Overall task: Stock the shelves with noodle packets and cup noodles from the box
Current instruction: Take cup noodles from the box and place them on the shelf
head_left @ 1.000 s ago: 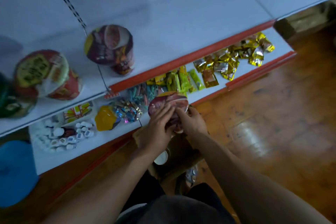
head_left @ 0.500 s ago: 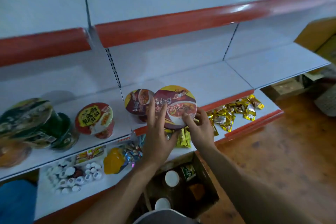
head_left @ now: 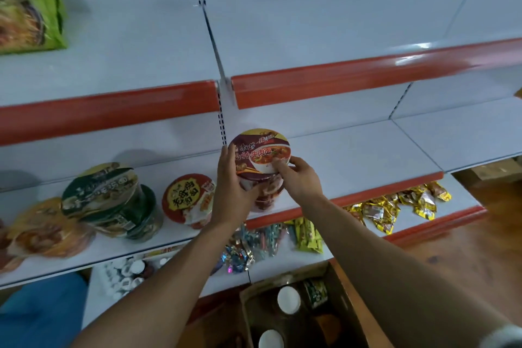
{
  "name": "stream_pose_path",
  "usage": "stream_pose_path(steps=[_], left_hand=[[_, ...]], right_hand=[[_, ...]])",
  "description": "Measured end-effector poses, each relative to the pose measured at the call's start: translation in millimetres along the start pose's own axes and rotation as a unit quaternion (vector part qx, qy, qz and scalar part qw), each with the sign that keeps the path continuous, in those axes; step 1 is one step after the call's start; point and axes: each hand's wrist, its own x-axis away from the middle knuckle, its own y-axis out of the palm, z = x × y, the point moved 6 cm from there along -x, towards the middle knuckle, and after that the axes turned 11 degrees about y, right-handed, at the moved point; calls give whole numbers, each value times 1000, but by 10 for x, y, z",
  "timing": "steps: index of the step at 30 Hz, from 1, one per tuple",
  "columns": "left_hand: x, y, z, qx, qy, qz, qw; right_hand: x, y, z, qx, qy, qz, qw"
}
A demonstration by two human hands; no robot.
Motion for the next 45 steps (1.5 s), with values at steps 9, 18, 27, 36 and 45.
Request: stream_pose_path(steps=[9,18,27,36,45], left_hand=[[-120,98,-359,-37,5,-58,998],[-94,40,-297,-55,0,-85,995],[85,-128,209,-53,91,30,994],[662,477,359,27,-64,-195,978],[1484,1198,-283,-88,-242,-434,863]], right_hand=[[-274,260,114,-15,68,-14,997],[-168,64,100,4,50,5,999],[3,-378,201,87,45,45,994],[48,-734,559,250,44,72,964],[-59,-621,1511,350,97,39,931]])
